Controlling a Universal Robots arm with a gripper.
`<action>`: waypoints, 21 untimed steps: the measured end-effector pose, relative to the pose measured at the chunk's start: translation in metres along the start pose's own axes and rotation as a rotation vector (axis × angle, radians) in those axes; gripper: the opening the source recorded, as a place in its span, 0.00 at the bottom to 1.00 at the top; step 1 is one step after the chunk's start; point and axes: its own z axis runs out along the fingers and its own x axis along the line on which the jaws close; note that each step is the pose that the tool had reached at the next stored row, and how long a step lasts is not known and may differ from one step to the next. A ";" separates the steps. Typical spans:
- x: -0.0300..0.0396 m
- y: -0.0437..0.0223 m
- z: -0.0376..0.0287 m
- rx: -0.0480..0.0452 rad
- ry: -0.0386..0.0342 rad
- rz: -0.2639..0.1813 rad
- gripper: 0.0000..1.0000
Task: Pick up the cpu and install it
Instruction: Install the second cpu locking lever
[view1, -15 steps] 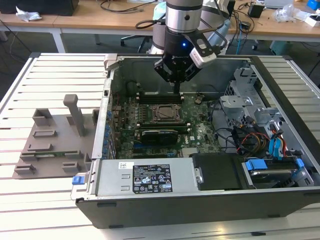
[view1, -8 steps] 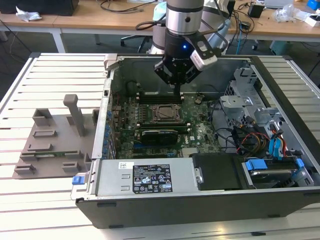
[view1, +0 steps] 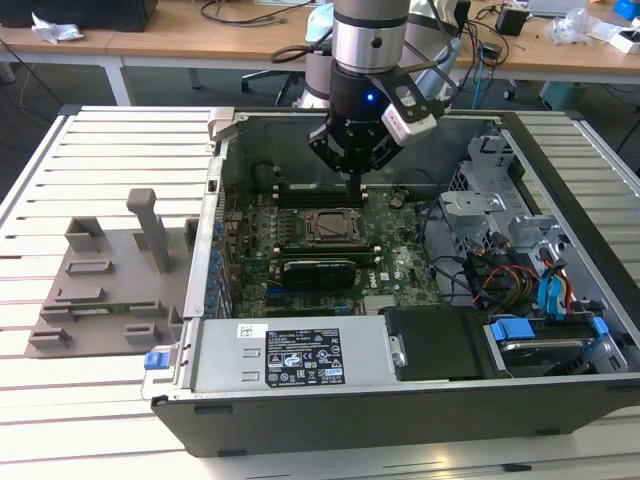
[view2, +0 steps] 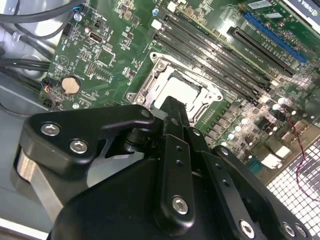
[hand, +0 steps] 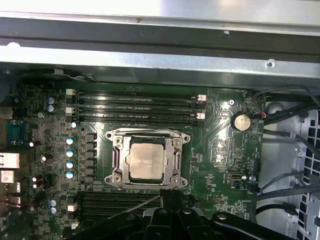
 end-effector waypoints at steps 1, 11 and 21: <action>0.0000 -0.0006 0.0000 0.0000 0.0000 0.000 0.11; 0.0018 -0.0122 0.0017 -0.0210 -0.0005 0.001 0.11; 0.0083 -0.0378 0.0060 -0.0986 -0.0027 0.003 0.11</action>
